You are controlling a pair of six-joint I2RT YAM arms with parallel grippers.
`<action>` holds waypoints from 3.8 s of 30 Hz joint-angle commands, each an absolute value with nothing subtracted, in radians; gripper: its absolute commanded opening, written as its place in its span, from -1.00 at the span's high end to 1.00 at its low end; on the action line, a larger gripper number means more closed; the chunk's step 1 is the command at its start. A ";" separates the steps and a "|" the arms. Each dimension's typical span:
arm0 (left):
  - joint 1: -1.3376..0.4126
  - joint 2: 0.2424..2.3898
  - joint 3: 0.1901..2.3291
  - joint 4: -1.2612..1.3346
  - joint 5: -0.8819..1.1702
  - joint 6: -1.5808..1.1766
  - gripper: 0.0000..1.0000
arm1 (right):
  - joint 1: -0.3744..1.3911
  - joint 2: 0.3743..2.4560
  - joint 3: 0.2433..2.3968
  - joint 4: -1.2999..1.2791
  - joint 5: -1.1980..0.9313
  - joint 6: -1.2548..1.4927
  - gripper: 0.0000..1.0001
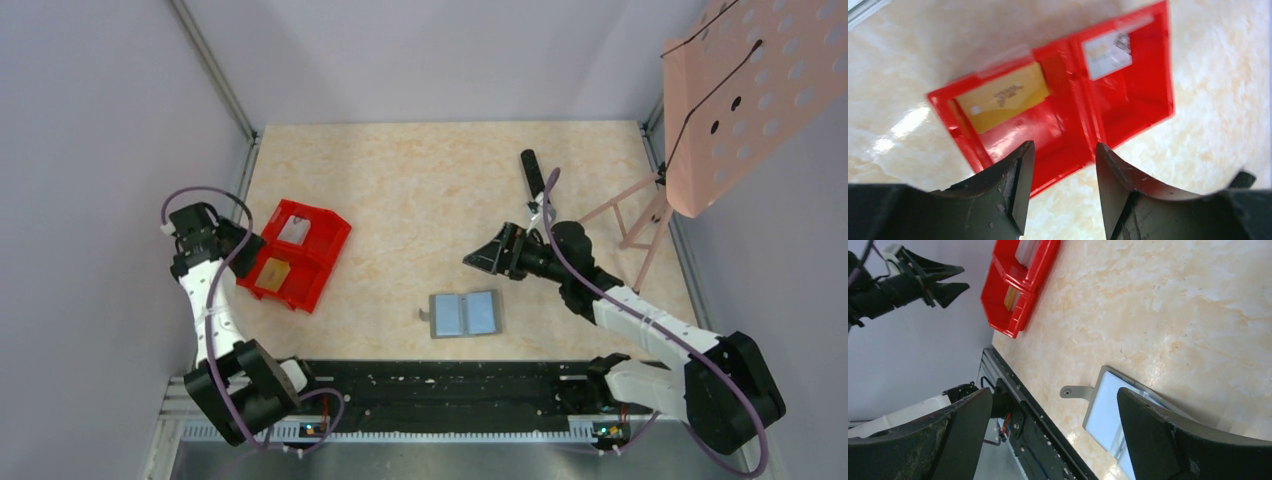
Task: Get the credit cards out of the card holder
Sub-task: Place the credit card in the storage box, then remove the credit card from the card holder.
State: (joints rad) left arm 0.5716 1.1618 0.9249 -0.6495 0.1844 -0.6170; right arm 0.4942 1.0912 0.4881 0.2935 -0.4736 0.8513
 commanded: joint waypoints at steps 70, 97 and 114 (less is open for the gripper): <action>-0.667 1.276 0.503 0.065 0.365 -0.923 1.00 | 0.855 1.039 0.505 -0.007 -0.038 0.911 -0.59; -0.683 1.200 0.459 0.082 0.361 -0.964 1.00 | 1.016 1.352 0.653 -0.032 0.120 0.875 -0.20; -0.684 1.167 0.471 0.027 0.335 -0.944 1.00 | 1.026 1.386 0.670 -0.060 0.130 0.858 0.15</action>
State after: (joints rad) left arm -0.6819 1.1992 0.4664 0.0288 0.3492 -0.9619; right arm 1.0130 1.3903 0.6334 -0.0509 0.1043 0.8738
